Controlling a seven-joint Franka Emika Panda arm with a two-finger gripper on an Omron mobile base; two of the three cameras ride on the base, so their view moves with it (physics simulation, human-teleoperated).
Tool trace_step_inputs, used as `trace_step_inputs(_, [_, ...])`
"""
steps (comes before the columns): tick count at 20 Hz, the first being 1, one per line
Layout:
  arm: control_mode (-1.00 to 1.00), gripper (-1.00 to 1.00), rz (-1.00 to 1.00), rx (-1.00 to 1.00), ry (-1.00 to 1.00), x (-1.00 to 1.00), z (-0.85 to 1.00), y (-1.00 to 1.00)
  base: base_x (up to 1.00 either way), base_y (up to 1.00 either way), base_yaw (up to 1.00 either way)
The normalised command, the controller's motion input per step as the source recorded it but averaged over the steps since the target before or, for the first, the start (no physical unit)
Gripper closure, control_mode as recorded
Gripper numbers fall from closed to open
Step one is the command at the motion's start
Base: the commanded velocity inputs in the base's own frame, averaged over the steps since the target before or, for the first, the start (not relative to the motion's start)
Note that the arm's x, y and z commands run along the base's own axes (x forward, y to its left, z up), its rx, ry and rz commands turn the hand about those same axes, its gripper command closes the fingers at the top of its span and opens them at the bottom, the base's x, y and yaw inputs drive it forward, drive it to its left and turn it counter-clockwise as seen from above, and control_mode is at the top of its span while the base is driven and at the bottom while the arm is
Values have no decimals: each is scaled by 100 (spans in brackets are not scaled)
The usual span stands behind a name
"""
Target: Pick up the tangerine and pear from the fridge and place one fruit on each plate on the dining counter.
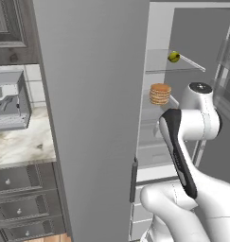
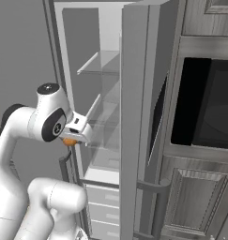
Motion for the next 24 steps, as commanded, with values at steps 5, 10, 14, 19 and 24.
trace_step_inputs(5, [-100,100,0,0,0,0,0,0,0,0,0])
trace_step_inputs(10, [-100,100,0,0,0,0,0,0,0,0,0])
trace_step_inputs(14, [100,100,0,0,0,-2,0,0,-53,0,-5])
trace_step_inputs(19, [100,100,0,0,0,0,0,0,-99,0,-15])
trace_step_inputs(24, [100,100,0,0,0,0,0,0,-96,-12,-41])
